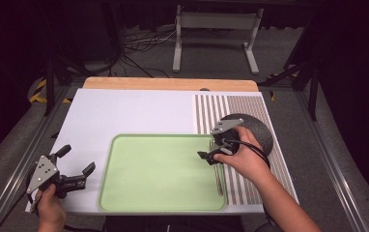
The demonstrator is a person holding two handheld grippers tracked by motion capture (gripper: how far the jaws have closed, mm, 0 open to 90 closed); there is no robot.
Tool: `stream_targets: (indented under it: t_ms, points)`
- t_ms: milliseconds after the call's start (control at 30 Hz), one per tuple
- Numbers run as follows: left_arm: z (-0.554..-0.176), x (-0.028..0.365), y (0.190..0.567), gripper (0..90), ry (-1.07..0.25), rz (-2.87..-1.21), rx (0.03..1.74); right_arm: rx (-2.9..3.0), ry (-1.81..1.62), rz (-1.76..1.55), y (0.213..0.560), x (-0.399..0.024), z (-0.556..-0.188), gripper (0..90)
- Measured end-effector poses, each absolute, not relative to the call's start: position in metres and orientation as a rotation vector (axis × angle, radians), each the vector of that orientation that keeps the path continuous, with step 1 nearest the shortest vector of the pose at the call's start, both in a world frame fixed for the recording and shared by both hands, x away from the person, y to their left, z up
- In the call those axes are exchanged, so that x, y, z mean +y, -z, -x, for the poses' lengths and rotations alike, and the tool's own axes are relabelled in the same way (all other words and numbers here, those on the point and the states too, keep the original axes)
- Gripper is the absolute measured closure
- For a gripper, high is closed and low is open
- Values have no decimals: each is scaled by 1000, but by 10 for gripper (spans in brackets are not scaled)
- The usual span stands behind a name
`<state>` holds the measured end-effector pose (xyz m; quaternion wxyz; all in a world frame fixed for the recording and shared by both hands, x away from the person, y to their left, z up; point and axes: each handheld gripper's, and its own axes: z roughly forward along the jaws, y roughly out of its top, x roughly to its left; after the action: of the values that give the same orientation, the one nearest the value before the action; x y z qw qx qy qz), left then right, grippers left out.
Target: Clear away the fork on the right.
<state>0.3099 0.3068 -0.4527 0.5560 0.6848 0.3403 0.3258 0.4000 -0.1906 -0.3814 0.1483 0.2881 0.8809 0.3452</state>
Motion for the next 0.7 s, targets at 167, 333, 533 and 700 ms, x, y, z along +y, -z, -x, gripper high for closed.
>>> stream_targets:
  t_ms: [167,333,533,700]
  points:
    - [-310,307,453,0,-772,-1615,804,2493,-1059,-791,374,-201,-393,92]
    - [-310,307,452,0,-772,-1616,802,2432,-1160,-778,369,-220,-383,80]
    - [-310,307,453,1,-769,-1616,803,2346,-1288,-742,373,-242,-375,75]
    - [-310,307,453,0,-770,-1616,805,2255,-1372,-711,380,-266,-365,74]
